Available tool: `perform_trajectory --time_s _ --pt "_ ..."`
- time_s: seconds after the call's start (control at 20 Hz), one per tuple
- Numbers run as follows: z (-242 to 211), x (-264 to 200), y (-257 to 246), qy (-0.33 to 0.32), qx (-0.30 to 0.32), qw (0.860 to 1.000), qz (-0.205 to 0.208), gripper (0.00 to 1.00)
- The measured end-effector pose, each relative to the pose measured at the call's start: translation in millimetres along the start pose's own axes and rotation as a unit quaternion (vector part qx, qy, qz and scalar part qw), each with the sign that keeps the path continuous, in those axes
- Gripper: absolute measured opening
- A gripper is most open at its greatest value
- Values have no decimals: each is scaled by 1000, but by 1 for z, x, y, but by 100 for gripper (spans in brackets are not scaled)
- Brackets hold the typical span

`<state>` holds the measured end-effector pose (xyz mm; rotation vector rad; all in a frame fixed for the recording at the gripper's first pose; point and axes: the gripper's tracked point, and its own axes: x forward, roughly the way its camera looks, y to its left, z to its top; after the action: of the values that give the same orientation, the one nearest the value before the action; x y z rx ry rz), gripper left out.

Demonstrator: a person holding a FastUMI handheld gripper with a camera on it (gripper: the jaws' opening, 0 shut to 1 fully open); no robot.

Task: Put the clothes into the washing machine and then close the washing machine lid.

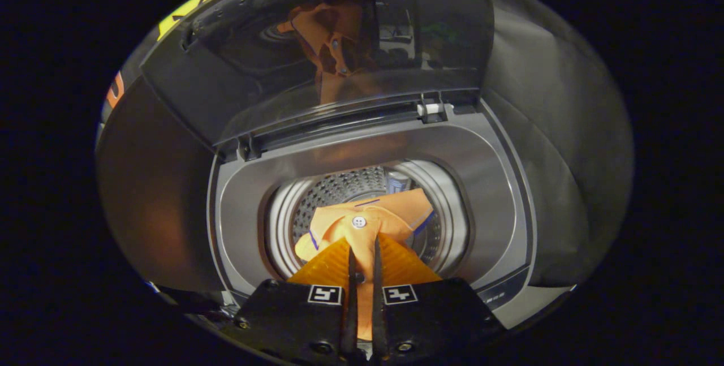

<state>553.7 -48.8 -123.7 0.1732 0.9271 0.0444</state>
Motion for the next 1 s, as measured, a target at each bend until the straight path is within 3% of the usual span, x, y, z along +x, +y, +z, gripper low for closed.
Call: perform_trajectory --time_s 0.2,0.3,0.55,0.65,1.0 --pt "-2 4 0 -1 -16 1000 5 20" --pt "-7 3 3 -2 -16 1000 10 40" --pt "-8 0 -3 -19 -34 999 -4 53" --pt "-10 -2 -6 -17 -36 999 -7 66" --pt "-12 -9 -14 -39 -51 998 -25 66"
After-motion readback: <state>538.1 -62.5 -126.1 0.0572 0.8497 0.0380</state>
